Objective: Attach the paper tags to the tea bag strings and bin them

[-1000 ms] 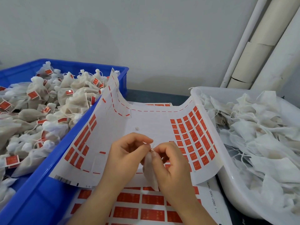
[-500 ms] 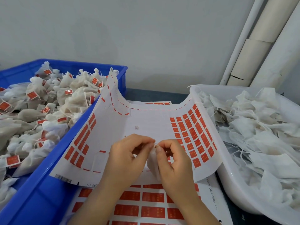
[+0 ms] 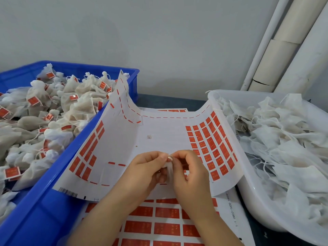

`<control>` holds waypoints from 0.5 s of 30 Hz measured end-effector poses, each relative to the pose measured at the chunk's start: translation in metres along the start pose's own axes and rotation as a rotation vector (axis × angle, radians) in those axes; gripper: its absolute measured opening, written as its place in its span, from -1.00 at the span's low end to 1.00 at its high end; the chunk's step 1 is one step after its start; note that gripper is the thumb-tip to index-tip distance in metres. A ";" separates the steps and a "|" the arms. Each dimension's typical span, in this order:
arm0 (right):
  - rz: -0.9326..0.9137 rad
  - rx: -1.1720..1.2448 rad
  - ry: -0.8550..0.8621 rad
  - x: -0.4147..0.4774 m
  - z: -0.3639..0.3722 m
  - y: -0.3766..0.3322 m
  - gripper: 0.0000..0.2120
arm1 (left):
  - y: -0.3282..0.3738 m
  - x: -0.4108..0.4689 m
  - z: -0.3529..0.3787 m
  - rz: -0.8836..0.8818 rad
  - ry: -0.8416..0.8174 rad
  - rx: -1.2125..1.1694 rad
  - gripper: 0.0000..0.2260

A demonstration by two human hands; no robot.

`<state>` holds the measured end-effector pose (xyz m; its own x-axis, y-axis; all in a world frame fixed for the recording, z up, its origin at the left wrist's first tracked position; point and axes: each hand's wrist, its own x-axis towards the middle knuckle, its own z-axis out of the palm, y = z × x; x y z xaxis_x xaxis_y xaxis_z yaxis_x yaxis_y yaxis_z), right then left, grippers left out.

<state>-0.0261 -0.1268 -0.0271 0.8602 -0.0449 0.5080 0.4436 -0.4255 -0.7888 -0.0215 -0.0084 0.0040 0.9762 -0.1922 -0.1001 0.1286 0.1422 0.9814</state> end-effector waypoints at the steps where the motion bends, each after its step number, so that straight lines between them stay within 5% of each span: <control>1: 0.005 0.009 -0.002 0.000 0.000 0.000 -0.84 | 0.001 0.000 0.000 -0.005 0.011 -0.022 -0.70; 15: -0.016 0.055 0.054 0.001 -0.007 -0.005 -0.92 | -0.005 0.005 -0.005 0.008 0.095 0.150 -0.75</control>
<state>-0.0291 -0.1315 -0.0199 0.8388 -0.0882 0.5372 0.4713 -0.3760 -0.7978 -0.0166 -0.0054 -0.0027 0.9901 -0.0981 -0.1000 0.1001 -0.0041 0.9950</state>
